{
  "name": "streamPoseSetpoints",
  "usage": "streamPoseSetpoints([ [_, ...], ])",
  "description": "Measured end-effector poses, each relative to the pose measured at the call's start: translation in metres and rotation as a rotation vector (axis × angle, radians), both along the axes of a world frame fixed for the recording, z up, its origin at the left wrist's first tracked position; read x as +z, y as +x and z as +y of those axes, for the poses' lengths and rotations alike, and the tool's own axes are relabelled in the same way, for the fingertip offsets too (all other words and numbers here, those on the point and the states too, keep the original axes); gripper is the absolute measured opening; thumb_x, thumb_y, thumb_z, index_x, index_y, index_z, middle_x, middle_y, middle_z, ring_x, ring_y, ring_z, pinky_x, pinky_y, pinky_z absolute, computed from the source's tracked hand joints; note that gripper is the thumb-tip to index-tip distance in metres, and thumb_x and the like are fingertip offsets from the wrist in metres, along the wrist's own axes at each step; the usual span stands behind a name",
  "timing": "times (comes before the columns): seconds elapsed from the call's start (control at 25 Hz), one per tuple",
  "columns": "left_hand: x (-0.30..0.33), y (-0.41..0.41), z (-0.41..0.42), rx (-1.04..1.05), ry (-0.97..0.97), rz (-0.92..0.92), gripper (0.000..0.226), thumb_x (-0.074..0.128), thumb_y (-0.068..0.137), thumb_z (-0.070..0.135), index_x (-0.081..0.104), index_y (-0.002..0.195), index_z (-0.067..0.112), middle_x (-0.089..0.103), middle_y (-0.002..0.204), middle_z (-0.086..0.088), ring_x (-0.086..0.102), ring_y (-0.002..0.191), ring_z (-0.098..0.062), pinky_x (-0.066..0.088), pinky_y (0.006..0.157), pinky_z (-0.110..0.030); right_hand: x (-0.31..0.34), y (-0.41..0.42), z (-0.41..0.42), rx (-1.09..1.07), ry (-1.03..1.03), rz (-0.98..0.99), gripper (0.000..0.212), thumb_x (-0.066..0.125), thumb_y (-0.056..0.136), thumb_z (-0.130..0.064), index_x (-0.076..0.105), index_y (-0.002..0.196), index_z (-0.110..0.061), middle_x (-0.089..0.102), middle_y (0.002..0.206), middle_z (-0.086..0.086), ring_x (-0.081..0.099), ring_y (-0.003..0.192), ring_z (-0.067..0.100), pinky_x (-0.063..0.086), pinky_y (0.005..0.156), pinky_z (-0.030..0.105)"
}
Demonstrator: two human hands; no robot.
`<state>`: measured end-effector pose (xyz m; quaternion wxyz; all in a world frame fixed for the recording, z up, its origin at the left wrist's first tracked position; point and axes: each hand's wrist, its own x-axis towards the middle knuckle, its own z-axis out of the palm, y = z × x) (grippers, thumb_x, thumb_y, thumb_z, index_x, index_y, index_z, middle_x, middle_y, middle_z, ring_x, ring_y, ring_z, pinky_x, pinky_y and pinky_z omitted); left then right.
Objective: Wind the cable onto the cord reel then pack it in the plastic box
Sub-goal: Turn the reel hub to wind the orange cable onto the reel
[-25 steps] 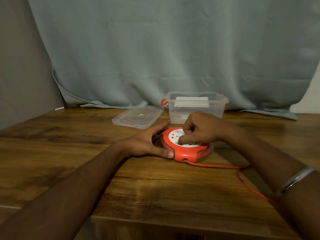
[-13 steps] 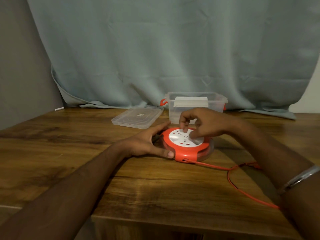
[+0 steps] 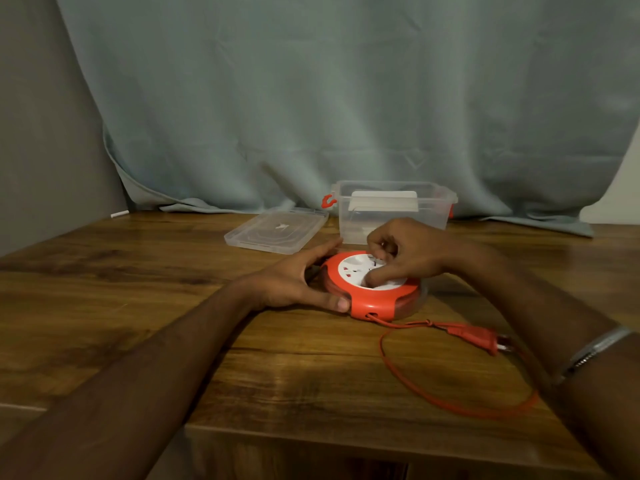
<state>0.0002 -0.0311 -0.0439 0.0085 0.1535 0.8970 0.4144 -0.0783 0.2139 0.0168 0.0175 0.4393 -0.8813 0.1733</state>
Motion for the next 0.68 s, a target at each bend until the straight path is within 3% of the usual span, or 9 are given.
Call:
streamPoseSetpoints([
  [0.12, 0.001, 0.001, 0.001, -0.003, 0.003, 0.010, 0.132, 0.094, 0.054, 0.056, 0.023, 0.164, 0.037, 0.035, 0.164, 0.016, 0.036, 0.147, 0.001, 0.030, 0.120, -0.020, -0.001, 0.003, -0.003, 0.019, 0.016, 0.010, 0.048, 0.081, 0.077, -0.046, 0.053, 0.050, -0.018, 0.048, 0.046, -0.008, 0.045, 0.049, 0.008, 0.040, 0.058, 0.035],
  [0.32, 0.002, 0.002, 0.001, -0.012, -0.003, -0.008, 0.132, 0.094, 0.055, 0.056, 0.022, 0.164, 0.038, 0.034, 0.165, 0.016, 0.035, 0.147, 0.001, 0.032, 0.116, -0.015, -0.004, 0.009, -0.012, -0.008, 0.046, 0.116, 0.053, 0.074, 0.083, -0.050, 0.057, 0.042, -0.021, 0.045, 0.040, -0.005, 0.042, 0.044, 0.011, 0.037, 0.053, 0.035],
  [0.44, 0.002, 0.001, 0.002, -0.015, -0.002, 0.005, 0.133, 0.094, 0.056, 0.055, 0.022, 0.165, 0.034, 0.033, 0.166, 0.014, 0.035, 0.149, -0.002, 0.030, 0.124, -0.028, -0.008, 0.009, -0.018, -0.029, 0.036, 0.165, 0.048, 0.071, 0.086, -0.051, 0.063, 0.044, -0.028, 0.052, 0.040, -0.009, 0.048, 0.043, 0.010, 0.036, 0.050, 0.030],
  [0.56, 0.001, 0.001, 0.001, -0.012, -0.007, 0.019, 0.133, 0.094, 0.056, 0.056, 0.022, 0.165, 0.031, 0.035, 0.165, 0.014, 0.036, 0.148, 0.000, 0.029, 0.125, -0.030, -0.008, 0.007, -0.020, -0.002, 0.022, 0.188, 0.051, 0.071, 0.089, -0.043, 0.057, 0.044, -0.023, 0.052, 0.042, -0.009, 0.048, 0.043, 0.009, 0.037, 0.051, 0.031],
  [0.68, 0.000, 0.000, 0.001, -0.002, -0.008, 0.021, 0.134, 0.094, 0.054, 0.058, 0.023, 0.165, 0.033, 0.035, 0.165, 0.015, 0.035, 0.148, 0.000, 0.029, 0.124, -0.030, 0.003, 0.004, -0.006, 0.090, -0.028, 0.063, 0.018, 0.075, 0.079, -0.020, 0.065, 0.065, -0.025, 0.062, 0.060, -0.015, 0.052, 0.053, 0.002, 0.047, 0.058, 0.033],
])
